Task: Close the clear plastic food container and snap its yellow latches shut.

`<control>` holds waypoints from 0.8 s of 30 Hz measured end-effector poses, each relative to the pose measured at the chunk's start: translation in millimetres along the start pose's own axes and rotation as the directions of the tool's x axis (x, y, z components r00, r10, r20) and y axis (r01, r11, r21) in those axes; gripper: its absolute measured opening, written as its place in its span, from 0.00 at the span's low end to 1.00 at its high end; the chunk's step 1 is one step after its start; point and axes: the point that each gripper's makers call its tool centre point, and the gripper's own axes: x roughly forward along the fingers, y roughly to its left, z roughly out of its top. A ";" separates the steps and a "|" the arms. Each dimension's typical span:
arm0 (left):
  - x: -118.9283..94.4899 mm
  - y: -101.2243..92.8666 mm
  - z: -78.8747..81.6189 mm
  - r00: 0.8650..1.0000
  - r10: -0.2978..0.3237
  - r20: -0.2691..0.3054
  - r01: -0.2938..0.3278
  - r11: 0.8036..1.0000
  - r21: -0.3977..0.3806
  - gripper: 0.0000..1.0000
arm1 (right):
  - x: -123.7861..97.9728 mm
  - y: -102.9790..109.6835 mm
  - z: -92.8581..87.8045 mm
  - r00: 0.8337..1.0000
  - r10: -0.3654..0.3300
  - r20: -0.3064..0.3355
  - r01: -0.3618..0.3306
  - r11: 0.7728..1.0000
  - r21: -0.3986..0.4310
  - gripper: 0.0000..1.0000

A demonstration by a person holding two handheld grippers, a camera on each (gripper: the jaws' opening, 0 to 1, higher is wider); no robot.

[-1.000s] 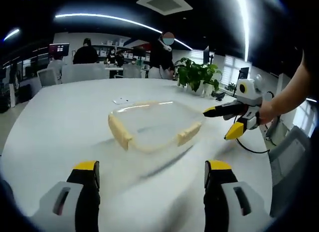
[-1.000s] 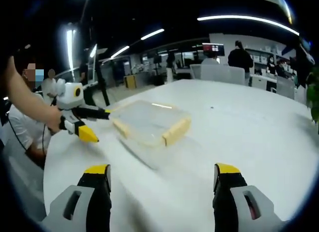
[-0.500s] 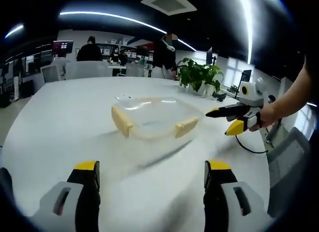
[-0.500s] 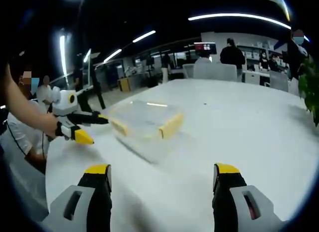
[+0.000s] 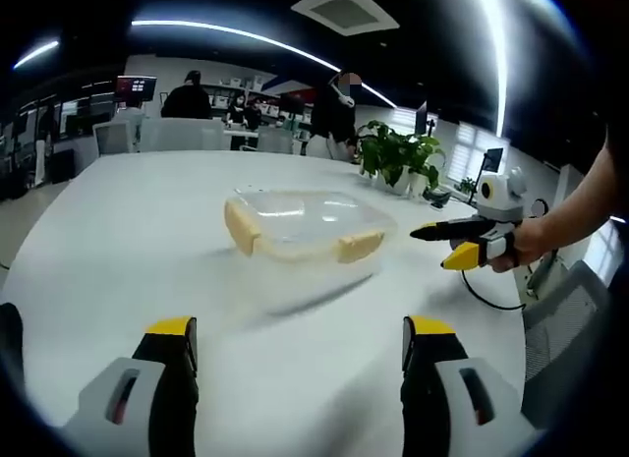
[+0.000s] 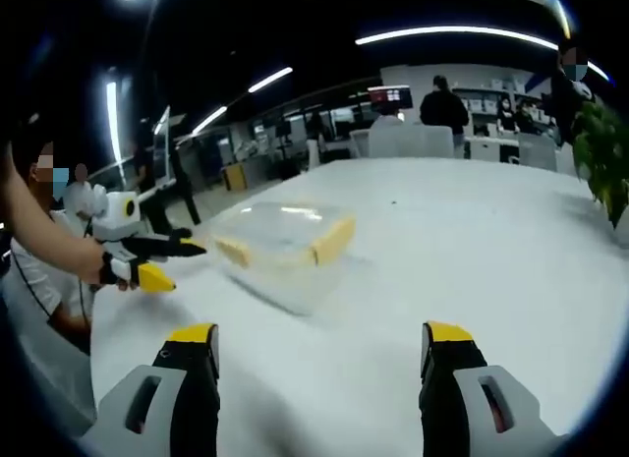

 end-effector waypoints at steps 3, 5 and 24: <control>-3.4 -1.8 -2.0 1.000 0.006 0.004 -0.006 1.000 -0.010 0.86 | -4.8 0.6 -2.5 1.000 -0.004 0.002 0.004 1.000 0.009 0.85; -5.6 -3.4 -3.8 1.000 0.010 0.007 -0.010 1.000 -0.017 0.85 | -8.8 -0.4 -4.4 1.000 -0.009 0.002 0.009 1.000 0.014 0.85; -32.7 -18.2 -21.7 0.998 0.052 0.023 -0.050 0.995 -0.090 0.83 | -36.4 0.8 -14.3 0.999 -0.049 0.016 0.048 0.997 0.055 0.85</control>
